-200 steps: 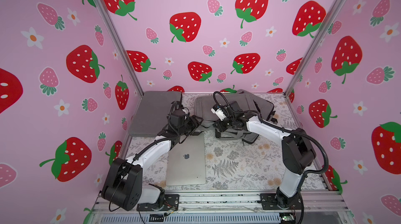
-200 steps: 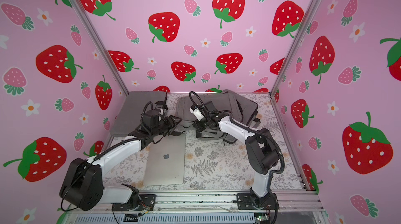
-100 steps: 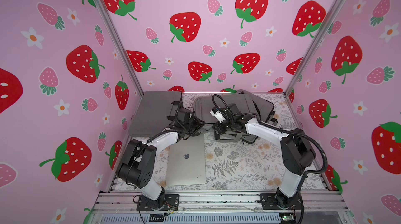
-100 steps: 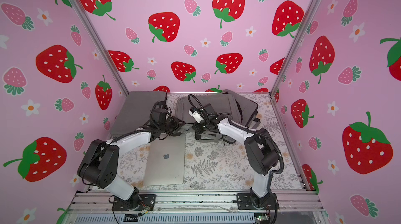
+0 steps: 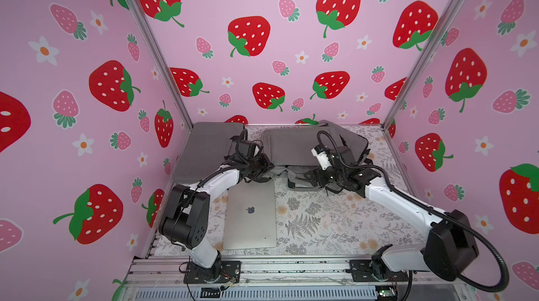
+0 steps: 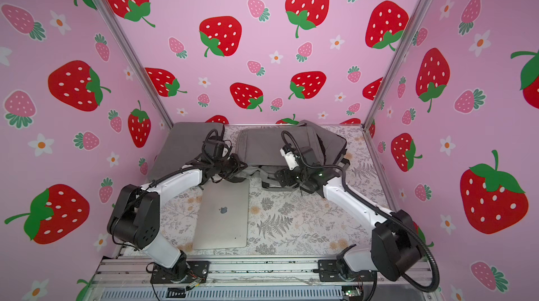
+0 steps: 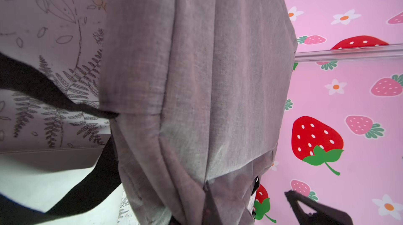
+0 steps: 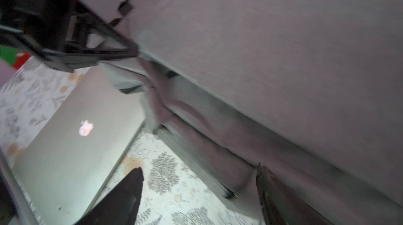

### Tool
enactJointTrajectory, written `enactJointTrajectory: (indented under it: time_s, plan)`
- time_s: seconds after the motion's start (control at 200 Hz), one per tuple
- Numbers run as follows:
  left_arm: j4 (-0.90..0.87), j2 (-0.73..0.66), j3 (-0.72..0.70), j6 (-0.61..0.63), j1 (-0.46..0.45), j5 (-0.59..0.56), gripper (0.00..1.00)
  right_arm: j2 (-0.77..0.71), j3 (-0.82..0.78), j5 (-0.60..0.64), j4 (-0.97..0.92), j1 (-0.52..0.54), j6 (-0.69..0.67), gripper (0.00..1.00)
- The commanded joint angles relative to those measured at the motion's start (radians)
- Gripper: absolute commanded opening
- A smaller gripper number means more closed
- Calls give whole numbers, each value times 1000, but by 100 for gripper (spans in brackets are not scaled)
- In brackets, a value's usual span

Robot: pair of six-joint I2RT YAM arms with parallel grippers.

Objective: Open the zippered laptop bag and take out the laptop
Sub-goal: Adjust the zippered laptop bag.

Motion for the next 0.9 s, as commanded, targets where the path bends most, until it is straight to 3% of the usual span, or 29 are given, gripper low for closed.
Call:
enactJointTrajectory:
  time_s: [0.0, 0.155, 0.26, 0.515, 0.59, 0.745, 0.895]
  plan:
    - [-32, 6, 76, 94, 10, 49, 0, -79, -62, 58, -69, -129, 111, 89]
    - [-56, 19, 90, 120, 22, 56, 0, -71, -93, -68, -90, -329, 214, 86]
    - [-80, 35, 109, 142, 25, 63, 0, -4, -83, -159, -57, -393, 263, 79]
    - [-121, 70, 153, 176, 34, 80, 0, 189, -20, -274, 20, -419, 341, 59]
    - [-141, 77, 168, 194, 37, 80, 0, 225, -11, -327, 51, -420, 355, 47]
    - [-206, 94, 218, 249, 43, 64, 0, 219, -16, -392, 105, -419, 373, 18]
    - [-280, 105, 277, 316, 76, 16, 0, 169, -21, -422, 99, -386, 390, 11]
